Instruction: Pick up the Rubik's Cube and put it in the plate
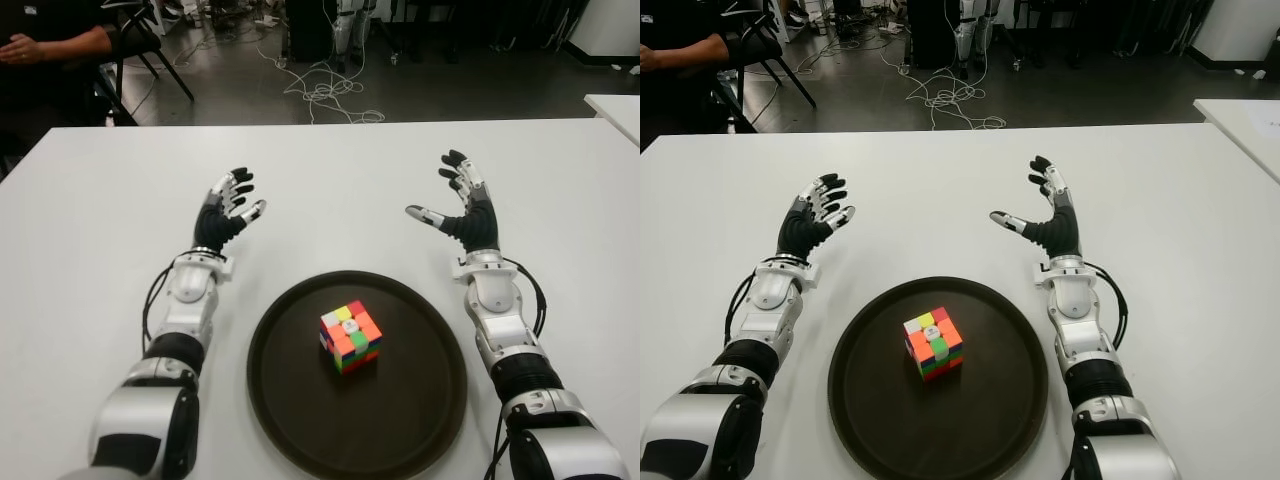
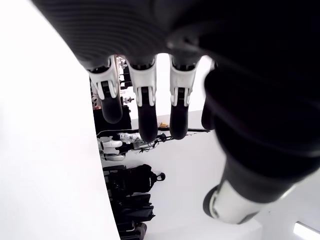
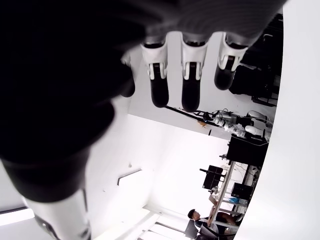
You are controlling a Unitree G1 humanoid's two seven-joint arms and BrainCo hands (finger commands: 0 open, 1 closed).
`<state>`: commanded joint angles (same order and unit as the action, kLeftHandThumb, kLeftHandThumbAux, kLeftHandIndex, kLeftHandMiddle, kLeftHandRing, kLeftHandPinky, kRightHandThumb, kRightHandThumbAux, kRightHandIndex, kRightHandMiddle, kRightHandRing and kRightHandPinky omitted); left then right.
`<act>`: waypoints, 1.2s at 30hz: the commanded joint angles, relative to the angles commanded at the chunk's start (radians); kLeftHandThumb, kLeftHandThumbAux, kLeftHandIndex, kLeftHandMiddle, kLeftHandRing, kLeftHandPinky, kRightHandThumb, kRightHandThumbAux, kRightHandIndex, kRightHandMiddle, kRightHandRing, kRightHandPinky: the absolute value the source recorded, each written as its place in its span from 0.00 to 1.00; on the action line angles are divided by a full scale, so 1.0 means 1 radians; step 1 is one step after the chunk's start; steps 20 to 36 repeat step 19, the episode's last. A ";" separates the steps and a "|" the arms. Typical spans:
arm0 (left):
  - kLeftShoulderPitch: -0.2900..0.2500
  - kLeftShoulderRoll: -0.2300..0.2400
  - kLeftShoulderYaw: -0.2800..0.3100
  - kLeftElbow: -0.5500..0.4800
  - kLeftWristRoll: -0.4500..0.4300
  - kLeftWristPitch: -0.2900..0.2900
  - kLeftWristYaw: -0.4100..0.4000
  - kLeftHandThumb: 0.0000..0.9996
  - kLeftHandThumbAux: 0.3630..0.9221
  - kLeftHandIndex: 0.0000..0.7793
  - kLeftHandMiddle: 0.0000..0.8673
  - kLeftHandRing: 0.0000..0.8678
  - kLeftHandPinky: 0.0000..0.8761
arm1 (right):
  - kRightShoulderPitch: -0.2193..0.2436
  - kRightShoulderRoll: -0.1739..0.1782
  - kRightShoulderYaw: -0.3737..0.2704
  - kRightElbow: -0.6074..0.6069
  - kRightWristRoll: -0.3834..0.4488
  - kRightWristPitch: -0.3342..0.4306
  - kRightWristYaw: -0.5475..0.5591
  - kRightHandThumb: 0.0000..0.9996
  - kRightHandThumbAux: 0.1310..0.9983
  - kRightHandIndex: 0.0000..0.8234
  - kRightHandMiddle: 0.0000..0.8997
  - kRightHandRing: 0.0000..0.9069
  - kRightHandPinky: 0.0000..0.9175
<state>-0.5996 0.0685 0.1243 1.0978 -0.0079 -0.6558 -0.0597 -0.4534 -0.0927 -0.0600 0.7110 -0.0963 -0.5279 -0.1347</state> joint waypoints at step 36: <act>0.012 -0.002 0.000 -0.021 0.003 -0.022 0.012 0.03 0.83 0.11 0.14 0.12 0.12 | 0.001 0.010 -0.026 -0.008 0.024 0.016 -0.012 0.00 0.79 0.12 0.20 0.19 0.14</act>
